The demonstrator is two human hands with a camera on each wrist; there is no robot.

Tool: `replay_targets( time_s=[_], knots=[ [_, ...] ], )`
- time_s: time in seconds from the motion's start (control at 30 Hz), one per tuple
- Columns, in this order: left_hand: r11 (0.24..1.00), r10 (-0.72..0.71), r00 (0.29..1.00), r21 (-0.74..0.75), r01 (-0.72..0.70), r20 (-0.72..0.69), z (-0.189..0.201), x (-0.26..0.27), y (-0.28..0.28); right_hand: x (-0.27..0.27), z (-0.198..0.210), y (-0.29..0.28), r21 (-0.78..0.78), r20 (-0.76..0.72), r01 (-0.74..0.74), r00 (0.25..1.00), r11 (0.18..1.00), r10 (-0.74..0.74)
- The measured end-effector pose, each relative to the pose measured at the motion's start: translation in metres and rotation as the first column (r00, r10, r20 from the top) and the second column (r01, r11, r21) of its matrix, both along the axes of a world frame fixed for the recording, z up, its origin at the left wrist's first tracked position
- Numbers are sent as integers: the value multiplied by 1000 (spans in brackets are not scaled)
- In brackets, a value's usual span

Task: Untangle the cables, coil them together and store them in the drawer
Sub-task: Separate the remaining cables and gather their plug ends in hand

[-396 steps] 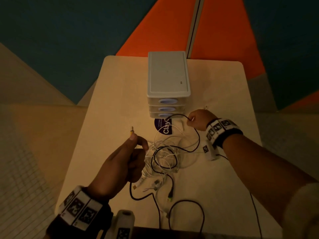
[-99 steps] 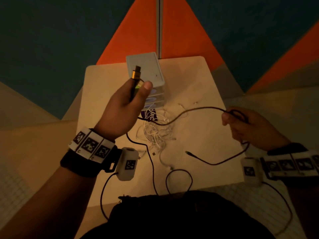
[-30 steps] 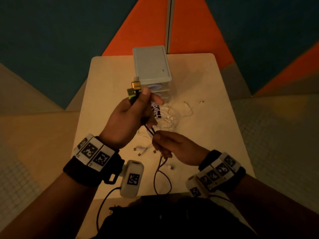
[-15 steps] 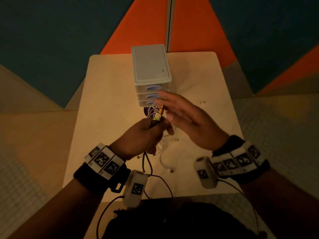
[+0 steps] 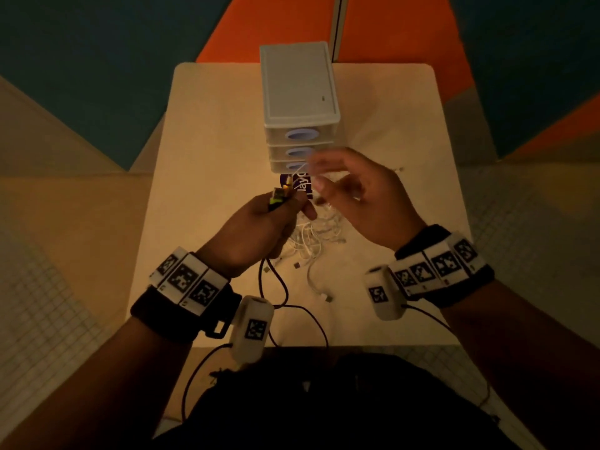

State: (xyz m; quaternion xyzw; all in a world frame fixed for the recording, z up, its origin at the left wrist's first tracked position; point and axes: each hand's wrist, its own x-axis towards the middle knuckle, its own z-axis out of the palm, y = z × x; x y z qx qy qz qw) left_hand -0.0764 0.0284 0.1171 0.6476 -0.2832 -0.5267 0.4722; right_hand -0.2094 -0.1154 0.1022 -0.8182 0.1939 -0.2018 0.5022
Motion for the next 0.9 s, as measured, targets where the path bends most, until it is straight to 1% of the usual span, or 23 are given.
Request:
replay_targets(
  time_s=[0.03,0.07,0.1,0.13,0.17,0.2,0.23,0.27,0.33,0.4,0.5,0.63,0.77,0.8,0.83,0.9],
  knots=[
    [1000,17,1000,-3,-17,-11,-2,4,3,-5,-22,-2,-58,-101,35,994,998,-41],
    [999,34,999,-6,-34,-16,-4,7,6,-12,-48,-2,-96,-259,11,965,995,-36],
    [999,49,998,-10,-50,-24,-5,10,8,-20,-75,-1,-98,-450,-61,893,993,11],
    [998,64,997,-14,-64,-33,-5,12,11,-29,-102,4,-65,-630,-144,773,987,71],
    [997,75,996,-12,-76,-40,-5,13,13,-39,-127,10,-21,-762,-210,637,978,120],
    [996,83,995,-9,-84,-45,-6,14,14,-48,-150,19,18,-837,-246,527,969,149],
    [996,87,995,-7,-88,-48,-6,15,15,-56,-168,27,41,-869,-248,469,968,158],
    [996,90,995,-9,-91,-45,-7,15,16,-60,-182,35,43,-876,-227,459,973,146],
    [996,92,995,-19,-93,-27,-8,14,17,-61,-199,45,-2,-865,-186,493,982,92],
    [997,80,997,-22,-80,-7,-10,12,17,-56,-204,48,-71,-849,-198,526,978,45],
    [998,63,998,-13,-62,16,-12,10,17,-50,-204,45,-124,-835,-255,549,959,38],
    [998,63,997,-11,-62,41,-13,11,17,-55,-203,42,-134,-807,-228,590,964,27],
    [999,43,997,3,-44,71,-13,11,16,-56,-194,44,-83,-821,-271,564,959,88],
    [999,39,996,7,-40,80,-13,11,16,-55,-185,42,-59,-808,-250,580,966,101],
    [999,36,995,9,-36,91,-13,12,17,-54,-174,39,-37,-781,-215,616,976,106],
    [1000,27,994,-2,-27,110,-14,13,19,-53,-141,29,6,-683,-132,724,991,101]
  ],
)
